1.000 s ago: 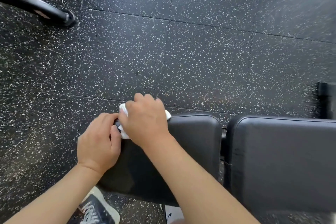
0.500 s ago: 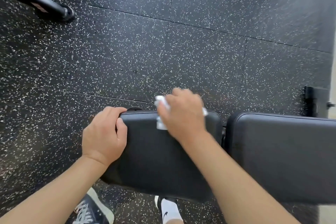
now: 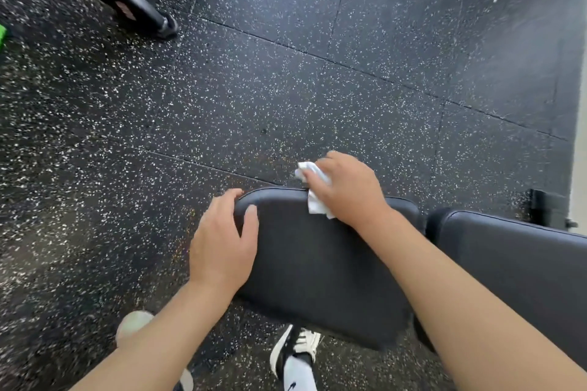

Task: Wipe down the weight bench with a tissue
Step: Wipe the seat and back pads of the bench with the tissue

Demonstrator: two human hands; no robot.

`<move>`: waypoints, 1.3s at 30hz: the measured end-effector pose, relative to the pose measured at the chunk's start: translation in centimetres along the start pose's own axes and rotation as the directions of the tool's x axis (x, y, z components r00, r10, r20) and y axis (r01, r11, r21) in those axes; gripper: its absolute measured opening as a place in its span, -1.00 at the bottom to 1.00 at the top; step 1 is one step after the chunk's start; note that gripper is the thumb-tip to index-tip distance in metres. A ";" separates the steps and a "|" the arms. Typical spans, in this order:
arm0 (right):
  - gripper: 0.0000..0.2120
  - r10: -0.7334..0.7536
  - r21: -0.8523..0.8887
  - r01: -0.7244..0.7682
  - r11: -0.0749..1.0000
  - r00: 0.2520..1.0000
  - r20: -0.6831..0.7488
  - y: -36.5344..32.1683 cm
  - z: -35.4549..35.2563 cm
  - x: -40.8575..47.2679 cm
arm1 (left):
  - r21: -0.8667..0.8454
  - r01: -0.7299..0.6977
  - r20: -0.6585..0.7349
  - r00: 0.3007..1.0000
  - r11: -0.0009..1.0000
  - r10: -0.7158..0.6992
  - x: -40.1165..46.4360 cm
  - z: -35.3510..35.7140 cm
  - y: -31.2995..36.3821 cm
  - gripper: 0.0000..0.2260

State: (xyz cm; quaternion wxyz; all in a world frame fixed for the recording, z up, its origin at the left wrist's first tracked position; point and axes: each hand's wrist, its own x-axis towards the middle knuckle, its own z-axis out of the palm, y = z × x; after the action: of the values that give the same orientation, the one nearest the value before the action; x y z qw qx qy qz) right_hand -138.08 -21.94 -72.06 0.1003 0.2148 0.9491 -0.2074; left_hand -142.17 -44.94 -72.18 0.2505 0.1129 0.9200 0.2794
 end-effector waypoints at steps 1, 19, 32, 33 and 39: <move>-0.57 0.035 -0.022 -0.035 0.999 0.999 -0.006 0.4 0.0 0.0 | -0.041 0.038 0.013 0.999 0.998 -0.037 -1.2 -0.1 -0.8 -0.50; -0.71 -0.838 -0.238 0.870 0.432 0.485 0.251 -16.1 6.1 -4.3 | -0.162 0.125 0.219 0.972 0.979 -0.088 -10.3 -1.1 -9.4 -0.56; -0.73 -0.596 -0.201 0.568 0.798 0.793 -0.125 -10.6 4.4 -2.5 | -0.269 -0.057 0.016 0.998 0.961 0.064 -5.0 -2.1 -5.3 -0.57; -0.74 -0.609 -0.190 0.584 0.789 0.784 -0.121 -9.5 4.4 -4.0 | -0.245 -0.084 0.018 0.996 0.966 0.092 -4.5 -2.0 -4.9 -0.59; -0.67 -0.613 -0.220 0.582 0.783 0.782 -0.111 0.6 2.4 -10.0 | 0.168 -0.259 0.137 0.962 0.951 0.238 -2.3 -0.5 -3.1 -0.24</move>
State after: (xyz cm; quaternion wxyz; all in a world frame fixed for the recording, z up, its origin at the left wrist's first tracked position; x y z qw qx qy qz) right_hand -128.68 -26.19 -71.63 -0.0371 -0.0901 0.9873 -0.1254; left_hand -140.74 -48.53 -72.68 0.2543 0.2664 0.9043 0.2157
